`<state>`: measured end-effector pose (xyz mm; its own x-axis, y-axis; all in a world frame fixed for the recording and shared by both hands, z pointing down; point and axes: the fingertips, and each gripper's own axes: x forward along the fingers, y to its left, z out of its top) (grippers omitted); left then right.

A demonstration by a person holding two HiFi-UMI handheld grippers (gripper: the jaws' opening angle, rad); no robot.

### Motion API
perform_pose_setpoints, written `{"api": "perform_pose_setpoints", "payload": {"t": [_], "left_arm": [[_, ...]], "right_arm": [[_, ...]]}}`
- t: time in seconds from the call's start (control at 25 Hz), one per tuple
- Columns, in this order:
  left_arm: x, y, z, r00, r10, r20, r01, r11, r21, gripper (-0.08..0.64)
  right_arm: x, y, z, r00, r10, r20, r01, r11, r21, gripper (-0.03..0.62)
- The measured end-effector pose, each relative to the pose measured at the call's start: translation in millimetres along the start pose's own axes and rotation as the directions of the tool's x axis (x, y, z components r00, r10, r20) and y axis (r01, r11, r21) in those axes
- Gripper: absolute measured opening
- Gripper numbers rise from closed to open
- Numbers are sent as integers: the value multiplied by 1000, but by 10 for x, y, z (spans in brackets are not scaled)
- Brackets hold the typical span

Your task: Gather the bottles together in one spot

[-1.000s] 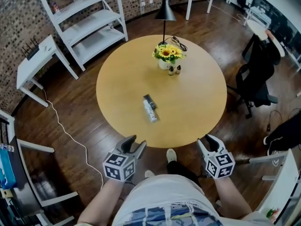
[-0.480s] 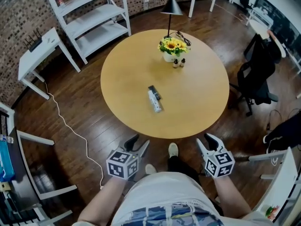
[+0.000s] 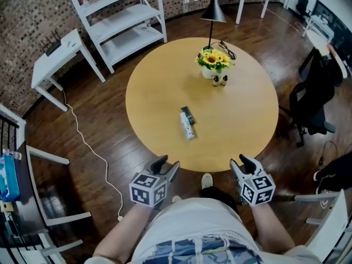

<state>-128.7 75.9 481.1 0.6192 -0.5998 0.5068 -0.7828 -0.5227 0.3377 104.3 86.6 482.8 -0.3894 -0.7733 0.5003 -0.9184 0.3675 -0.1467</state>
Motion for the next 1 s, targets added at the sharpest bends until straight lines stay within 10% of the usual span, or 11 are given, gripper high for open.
{"api": "perform_pose_setpoints", "payload": {"t": [0.6,1.0], "left_arm": [[1884,-140,362,991,20,-130,-22,1000,-15,175],[3038,799,279,942,229,-244,-253,965,-73,175]], "right_arm": [[775,-1125,434,989,136,-58,-139,989,-53,193],[829,-1837,396,983,144,-113,-151,987,-58,193]]}}
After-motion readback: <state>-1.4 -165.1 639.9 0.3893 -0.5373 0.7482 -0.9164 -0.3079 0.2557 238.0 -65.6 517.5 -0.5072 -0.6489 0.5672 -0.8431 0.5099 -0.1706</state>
